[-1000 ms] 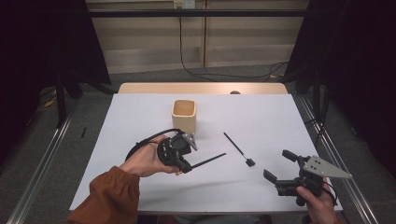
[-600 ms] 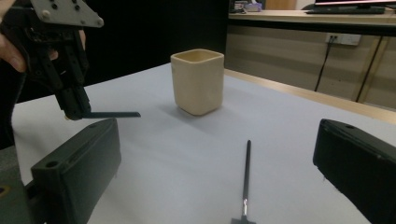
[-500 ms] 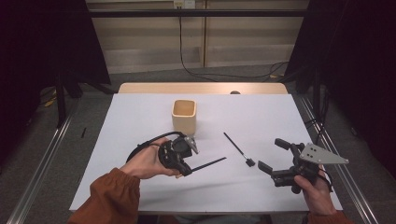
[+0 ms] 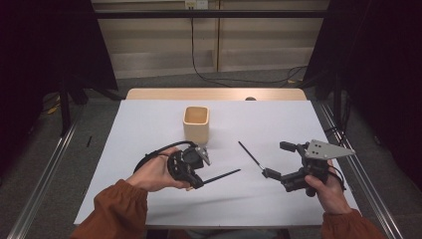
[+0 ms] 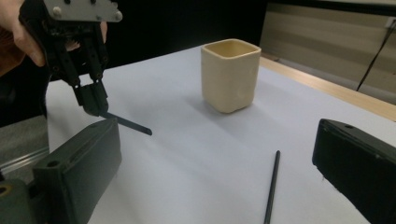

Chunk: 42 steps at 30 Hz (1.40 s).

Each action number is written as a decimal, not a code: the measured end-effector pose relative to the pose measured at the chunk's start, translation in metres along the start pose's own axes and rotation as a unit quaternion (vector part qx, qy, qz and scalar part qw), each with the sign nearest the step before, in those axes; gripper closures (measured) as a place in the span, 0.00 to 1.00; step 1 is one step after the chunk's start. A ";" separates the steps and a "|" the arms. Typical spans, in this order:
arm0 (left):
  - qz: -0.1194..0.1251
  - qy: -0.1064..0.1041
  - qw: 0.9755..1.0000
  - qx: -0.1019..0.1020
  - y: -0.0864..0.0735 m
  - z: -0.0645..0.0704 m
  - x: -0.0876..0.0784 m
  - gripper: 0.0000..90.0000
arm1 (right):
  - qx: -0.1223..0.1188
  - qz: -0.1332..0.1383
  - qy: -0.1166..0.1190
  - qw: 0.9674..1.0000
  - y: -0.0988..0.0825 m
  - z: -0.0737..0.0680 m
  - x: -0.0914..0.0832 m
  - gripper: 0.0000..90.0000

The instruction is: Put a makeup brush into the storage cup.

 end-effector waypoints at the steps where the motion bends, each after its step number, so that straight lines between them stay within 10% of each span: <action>1: -0.001 0.000 1.000 -0.001 0.000 0.000 0.000 0.94 | -0.003 -0.004 0.001 1.000 0.002 0.000 0.002 0.00; 24: -0.020 -0.002 1.000 0.003 0.005 0.002 0.008 0.94 | -0.053 -0.143 0.102 0.983 0.028 0.003 0.042 0.09; 33: -0.026 -0.002 1.000 0.004 0.006 0.001 0.006 0.94 | -0.084 -0.220 0.149 0.960 0.036 -0.001 0.061 0.11; 34: -0.023 0.002 1.000 0.003 0.006 0.001 0.005 0.94 | -0.093 -0.239 0.157 0.954 0.037 -0.003 0.066 0.11; 42: -0.032 -0.001 0.999 0.004 0.008 0.001 0.006 0.94 | -0.114 -0.285 0.162 0.938 0.039 -0.010 0.081 0.06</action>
Point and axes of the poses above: each handheld gripper's, and its own axes: x roughly forward along the jaws, y roughly out of its top, z roughly to its right, the point moved 1 cm from there along x, roughly forward along the jaws
